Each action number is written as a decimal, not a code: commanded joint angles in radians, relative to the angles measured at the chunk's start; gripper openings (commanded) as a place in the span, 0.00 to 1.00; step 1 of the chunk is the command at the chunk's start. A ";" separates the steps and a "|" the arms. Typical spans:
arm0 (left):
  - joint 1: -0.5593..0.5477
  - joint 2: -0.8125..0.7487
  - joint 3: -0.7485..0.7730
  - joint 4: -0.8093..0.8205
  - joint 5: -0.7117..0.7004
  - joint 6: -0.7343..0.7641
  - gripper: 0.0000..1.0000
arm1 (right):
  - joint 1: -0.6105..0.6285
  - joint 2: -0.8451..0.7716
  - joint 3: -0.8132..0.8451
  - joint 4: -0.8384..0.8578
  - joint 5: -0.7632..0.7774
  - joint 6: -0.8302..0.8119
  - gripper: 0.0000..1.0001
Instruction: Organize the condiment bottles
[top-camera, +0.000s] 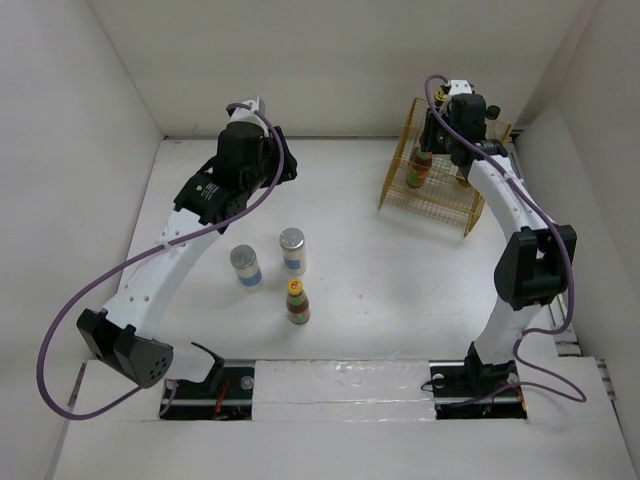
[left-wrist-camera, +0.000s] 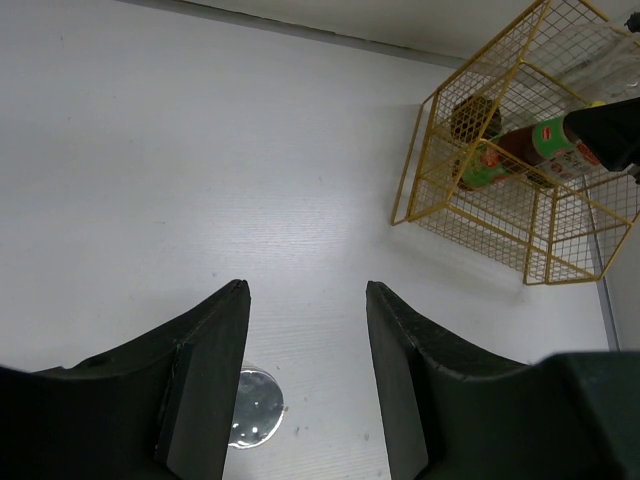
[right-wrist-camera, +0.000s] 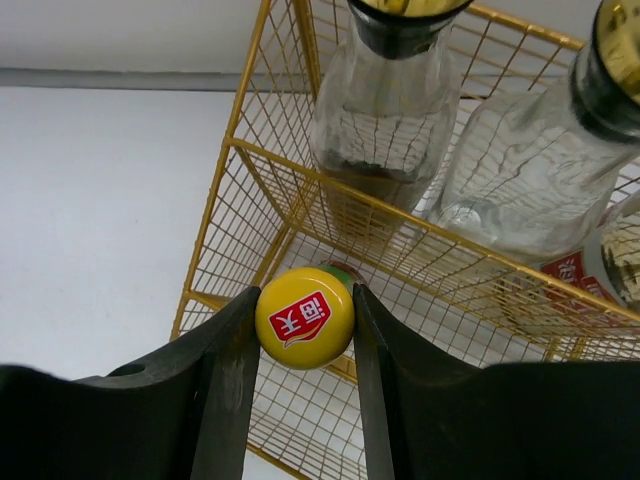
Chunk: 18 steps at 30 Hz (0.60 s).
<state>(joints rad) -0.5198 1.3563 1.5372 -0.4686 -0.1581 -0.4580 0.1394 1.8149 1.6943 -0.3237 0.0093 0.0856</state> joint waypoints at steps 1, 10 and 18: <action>0.001 -0.013 0.003 0.027 -0.006 -0.001 0.46 | 0.017 -0.025 -0.007 0.170 0.003 0.003 0.17; 0.001 -0.013 -0.006 0.027 -0.006 -0.001 0.46 | 0.017 -0.043 0.001 0.137 0.003 0.013 0.73; 0.001 -0.013 0.003 0.036 -0.006 -0.001 0.46 | 0.020 -0.156 0.058 0.061 -0.035 0.013 0.87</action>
<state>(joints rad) -0.5198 1.3563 1.5372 -0.4675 -0.1577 -0.4580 0.1459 1.7786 1.7031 -0.2840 -0.0013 0.0940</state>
